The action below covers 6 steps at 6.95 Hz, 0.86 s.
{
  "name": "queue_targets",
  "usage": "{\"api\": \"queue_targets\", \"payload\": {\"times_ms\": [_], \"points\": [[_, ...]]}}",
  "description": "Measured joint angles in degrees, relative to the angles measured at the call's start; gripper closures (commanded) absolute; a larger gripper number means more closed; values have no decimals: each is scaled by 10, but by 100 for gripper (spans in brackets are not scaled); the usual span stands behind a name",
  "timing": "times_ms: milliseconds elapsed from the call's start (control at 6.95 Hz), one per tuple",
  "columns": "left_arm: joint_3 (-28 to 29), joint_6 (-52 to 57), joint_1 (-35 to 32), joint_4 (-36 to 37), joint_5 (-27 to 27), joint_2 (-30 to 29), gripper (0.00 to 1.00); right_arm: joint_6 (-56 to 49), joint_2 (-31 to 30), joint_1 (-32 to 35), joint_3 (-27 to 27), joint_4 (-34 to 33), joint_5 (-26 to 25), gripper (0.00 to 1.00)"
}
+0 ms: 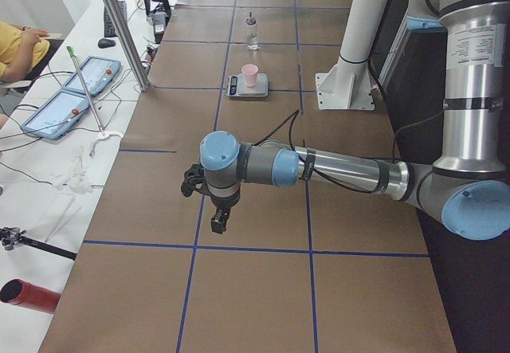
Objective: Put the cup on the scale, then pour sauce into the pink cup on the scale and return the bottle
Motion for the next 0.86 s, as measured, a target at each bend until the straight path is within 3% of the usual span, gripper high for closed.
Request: {"api": "queue_targets", "payload": {"times_ms": [576, 864], "points": [[5, 0, 0, 10, -5, -10, 0, 2, -17, -5, -87, 145, 4, 0], [5, -1, -1, 7, -4, -9, 0, 10, -14, -5, -98, 166, 6, 0]]}}
